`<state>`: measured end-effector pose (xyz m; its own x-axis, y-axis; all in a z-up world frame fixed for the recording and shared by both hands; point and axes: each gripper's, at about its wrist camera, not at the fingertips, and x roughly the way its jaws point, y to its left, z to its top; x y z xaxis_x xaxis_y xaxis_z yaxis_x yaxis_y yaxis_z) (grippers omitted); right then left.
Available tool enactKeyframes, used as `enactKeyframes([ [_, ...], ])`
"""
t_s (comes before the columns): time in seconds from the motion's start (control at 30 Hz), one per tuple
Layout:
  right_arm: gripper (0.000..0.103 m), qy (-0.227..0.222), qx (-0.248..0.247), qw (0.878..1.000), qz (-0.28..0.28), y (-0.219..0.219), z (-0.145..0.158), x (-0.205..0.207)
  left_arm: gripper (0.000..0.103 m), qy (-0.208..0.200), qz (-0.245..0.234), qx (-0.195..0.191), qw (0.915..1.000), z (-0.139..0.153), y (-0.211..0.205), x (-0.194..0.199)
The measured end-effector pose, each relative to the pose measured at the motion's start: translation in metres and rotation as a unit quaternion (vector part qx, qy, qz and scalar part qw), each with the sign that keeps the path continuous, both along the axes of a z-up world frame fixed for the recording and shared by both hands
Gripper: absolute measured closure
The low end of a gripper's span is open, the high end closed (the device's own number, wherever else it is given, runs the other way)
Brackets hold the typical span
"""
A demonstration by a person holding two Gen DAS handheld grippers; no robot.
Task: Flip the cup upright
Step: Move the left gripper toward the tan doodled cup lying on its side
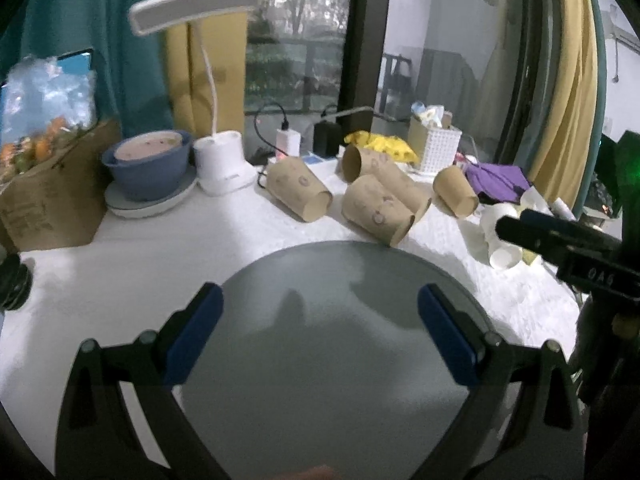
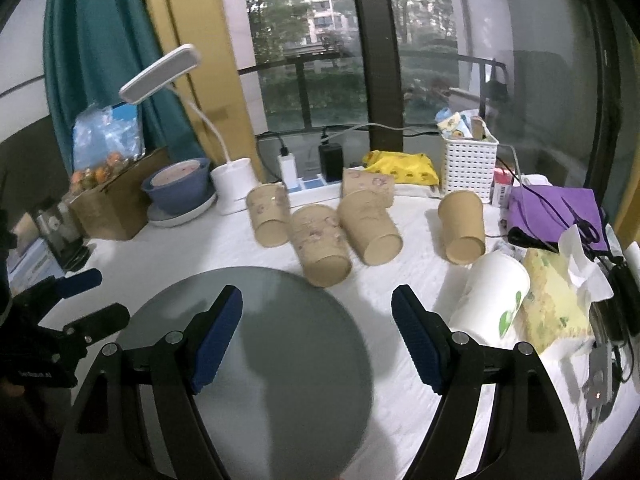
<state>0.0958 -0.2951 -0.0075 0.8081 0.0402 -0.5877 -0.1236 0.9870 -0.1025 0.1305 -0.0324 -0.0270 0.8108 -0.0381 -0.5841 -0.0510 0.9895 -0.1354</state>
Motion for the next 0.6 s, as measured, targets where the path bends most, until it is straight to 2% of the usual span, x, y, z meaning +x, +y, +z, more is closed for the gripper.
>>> enactKeyframes([
  [0.6, 0.023, 0.021, -0.005, 1.000, -0.022, -0.063, -0.010, 0.075, 0.004, 0.073, -0.030, -0.009, 0.9968, -0.027, -0.040, 0.116],
])
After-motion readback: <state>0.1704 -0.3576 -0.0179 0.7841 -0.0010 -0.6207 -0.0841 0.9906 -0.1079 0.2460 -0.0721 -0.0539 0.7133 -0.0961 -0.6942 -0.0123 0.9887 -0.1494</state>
